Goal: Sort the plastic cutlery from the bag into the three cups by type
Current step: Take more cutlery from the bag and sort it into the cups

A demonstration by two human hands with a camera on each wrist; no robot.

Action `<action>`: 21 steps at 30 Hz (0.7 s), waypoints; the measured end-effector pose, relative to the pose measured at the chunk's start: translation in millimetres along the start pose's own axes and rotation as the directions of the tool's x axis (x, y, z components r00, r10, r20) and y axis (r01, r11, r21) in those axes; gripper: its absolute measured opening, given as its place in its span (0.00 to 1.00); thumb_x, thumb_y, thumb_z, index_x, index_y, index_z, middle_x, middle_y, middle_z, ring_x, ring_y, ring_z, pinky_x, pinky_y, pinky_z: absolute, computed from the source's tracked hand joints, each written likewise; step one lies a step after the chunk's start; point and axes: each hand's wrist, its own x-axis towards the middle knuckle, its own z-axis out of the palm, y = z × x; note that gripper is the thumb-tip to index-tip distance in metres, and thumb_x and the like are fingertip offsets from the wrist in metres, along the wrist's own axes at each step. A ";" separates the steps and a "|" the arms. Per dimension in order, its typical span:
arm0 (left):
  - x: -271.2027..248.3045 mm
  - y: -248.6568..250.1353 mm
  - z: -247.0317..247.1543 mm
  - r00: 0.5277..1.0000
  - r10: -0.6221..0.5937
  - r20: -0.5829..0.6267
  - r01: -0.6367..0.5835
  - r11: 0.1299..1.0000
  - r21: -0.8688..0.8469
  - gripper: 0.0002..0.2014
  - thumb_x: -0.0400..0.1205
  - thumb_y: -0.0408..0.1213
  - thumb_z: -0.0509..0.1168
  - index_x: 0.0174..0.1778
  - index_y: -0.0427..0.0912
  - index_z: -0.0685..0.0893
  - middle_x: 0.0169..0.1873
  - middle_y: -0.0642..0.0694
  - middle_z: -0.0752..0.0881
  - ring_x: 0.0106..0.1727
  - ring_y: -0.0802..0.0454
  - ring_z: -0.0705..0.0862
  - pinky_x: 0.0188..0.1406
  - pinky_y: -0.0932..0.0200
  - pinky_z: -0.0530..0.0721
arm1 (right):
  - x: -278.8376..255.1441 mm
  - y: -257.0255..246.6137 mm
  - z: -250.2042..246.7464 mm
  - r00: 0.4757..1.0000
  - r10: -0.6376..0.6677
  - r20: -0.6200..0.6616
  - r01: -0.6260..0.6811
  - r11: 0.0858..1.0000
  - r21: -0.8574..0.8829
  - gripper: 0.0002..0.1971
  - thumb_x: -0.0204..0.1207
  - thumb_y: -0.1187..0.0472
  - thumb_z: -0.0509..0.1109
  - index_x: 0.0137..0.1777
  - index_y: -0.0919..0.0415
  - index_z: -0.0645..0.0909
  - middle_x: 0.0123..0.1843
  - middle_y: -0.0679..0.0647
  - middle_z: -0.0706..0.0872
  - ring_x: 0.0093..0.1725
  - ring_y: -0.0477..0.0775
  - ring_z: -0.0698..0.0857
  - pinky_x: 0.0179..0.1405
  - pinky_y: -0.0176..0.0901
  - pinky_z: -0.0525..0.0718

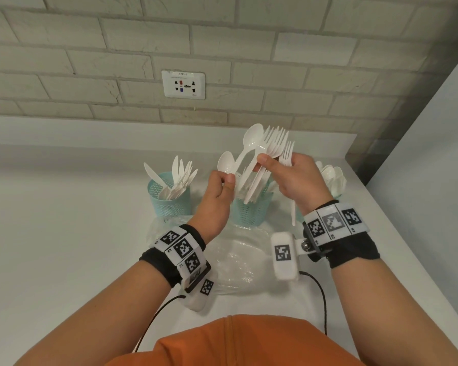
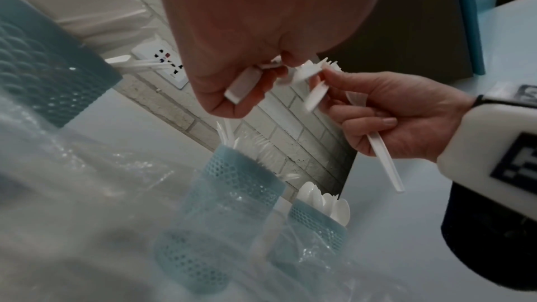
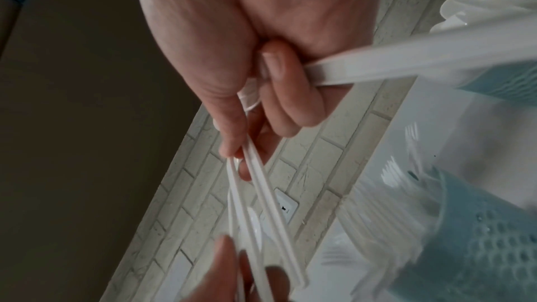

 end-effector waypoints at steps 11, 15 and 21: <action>1.0 -4.6 -6.8 0.997 0.014 -0.073 -0.012 1.000 0.022 0.11 0.89 0.38 0.50 0.39 0.48 0.65 0.33 0.51 0.66 0.31 0.58 0.64 0.30 0.73 0.69 | 22.8 44.6 -0.4 0.981 -0.083 -0.177 0.001 0.906 -0.423 0.14 0.72 0.51 0.76 0.53 0.57 0.88 0.52 0.55 0.88 0.51 0.52 0.85 0.54 0.43 0.80; -1.9 -5.7 -7.8 0.998 0.013 -0.067 -0.010 0.999 0.043 0.11 0.89 0.38 0.50 0.39 0.49 0.65 0.33 0.51 0.66 0.32 0.58 0.64 0.32 0.73 0.69 | 18.0 50.1 1.7 0.983 -0.089 -0.163 0.005 0.888 -0.459 0.13 0.75 0.52 0.73 0.55 0.58 0.88 0.50 0.53 0.91 0.44 0.48 0.83 0.45 0.37 0.75; -1.5 -7.6 -7.7 0.998 0.007 -0.056 -0.004 0.998 0.060 0.09 0.88 0.40 0.50 0.41 0.48 0.65 0.34 0.53 0.67 0.34 0.59 0.66 0.35 0.71 0.71 | 18.5 28.9 -1.6 0.950 -0.265 -0.164 0.131 0.816 -0.562 0.13 0.76 0.49 0.70 0.43 0.59 0.84 0.40 0.54 0.88 0.41 0.56 0.84 0.42 0.49 0.81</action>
